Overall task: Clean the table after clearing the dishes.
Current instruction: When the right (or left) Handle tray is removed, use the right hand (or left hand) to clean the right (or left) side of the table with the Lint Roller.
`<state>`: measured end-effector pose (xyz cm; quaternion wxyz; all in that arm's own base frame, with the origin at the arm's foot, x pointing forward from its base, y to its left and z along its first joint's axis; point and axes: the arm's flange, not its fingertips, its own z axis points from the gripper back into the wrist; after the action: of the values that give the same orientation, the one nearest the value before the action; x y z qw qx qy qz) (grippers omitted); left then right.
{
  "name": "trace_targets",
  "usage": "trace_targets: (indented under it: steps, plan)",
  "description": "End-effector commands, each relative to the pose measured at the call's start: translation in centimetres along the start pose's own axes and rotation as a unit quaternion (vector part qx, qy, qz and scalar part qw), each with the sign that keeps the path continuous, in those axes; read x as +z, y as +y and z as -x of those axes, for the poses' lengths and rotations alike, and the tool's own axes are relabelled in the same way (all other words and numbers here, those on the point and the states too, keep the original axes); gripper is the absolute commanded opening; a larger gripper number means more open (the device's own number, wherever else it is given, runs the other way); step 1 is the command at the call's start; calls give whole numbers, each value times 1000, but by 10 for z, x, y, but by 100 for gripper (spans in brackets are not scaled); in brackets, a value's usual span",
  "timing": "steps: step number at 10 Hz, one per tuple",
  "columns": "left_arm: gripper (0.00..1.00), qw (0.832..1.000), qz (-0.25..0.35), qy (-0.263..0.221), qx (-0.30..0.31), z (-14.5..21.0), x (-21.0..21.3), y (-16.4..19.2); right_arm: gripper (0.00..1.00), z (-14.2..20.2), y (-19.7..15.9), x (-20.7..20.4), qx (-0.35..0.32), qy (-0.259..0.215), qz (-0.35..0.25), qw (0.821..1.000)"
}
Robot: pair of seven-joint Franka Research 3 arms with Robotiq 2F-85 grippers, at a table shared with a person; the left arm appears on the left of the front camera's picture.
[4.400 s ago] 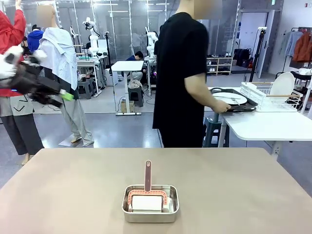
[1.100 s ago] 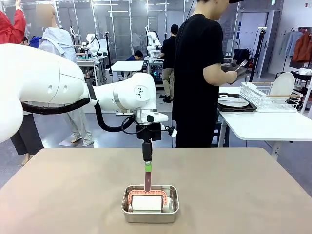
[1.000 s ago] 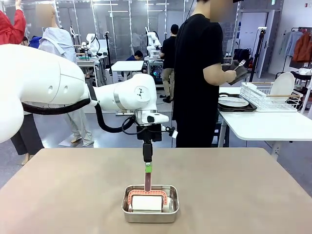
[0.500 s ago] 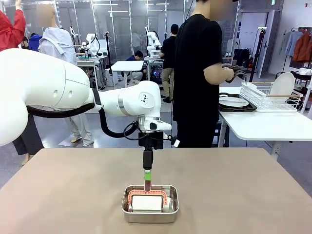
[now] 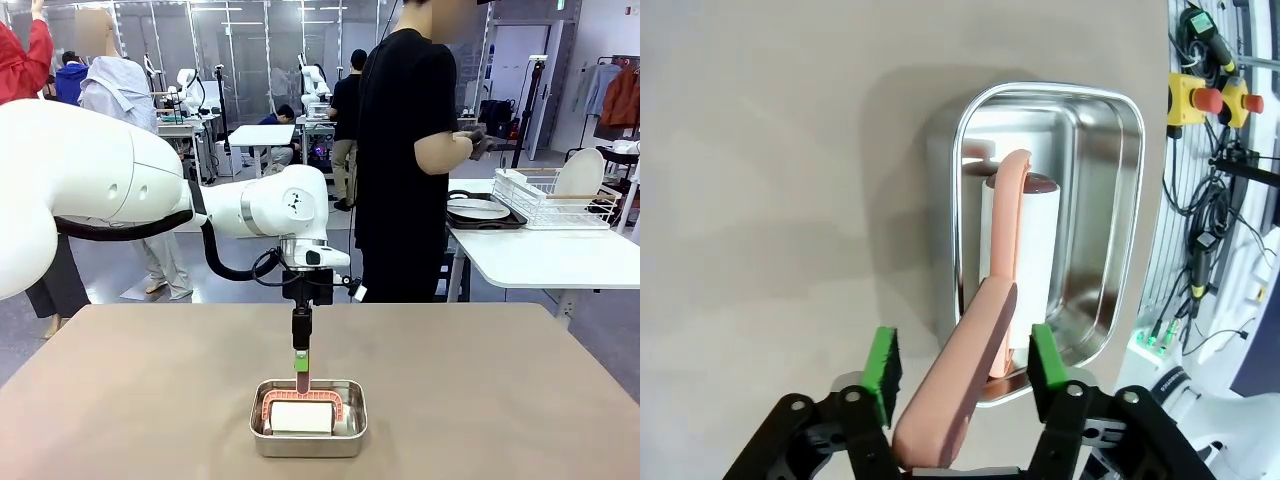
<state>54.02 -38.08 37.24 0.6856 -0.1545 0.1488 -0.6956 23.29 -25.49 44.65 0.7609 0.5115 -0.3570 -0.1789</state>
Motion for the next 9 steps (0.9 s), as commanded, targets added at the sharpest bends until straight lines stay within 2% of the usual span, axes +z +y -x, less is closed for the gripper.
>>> trace_targets:
  steps: [1, 2, 3, 4, 5, 7, 9]
  plan:
    - [45, 1000, 8, -4, 6, 2, 3, -3, 100, -1, 1, 0, 3, -6, -3, 1000]
    - [41, 1000, 8, -5, 4, 2, 4, -3, 100, -1, 1, 0, 3, -6, -3, 1000]
    - [26, 1000, 9, -9, -2, 0, 5, -5, 100, -1, 1, 0, 3, -6, -3, 1000]
    - [22, 1000, 7, -10, -3, 0, 6, -6, 100, -1, 1, 0, 3, -6, -3, 1000]
    - [7, 1000, 7, -12, 0, 2, 6, -5, 100, -1, 1, 0, 3, -6, -3, 1000]
    - [0, 1000, 4, -17, 3, 5, 10, -7, 100, -1, 1, 0, 3, -6, -3, 1000]
    - [0, 1000, -4, -25, 9, 11, 23, -14, 100, -1, 1, 0, 3, -6, -3, 1000]
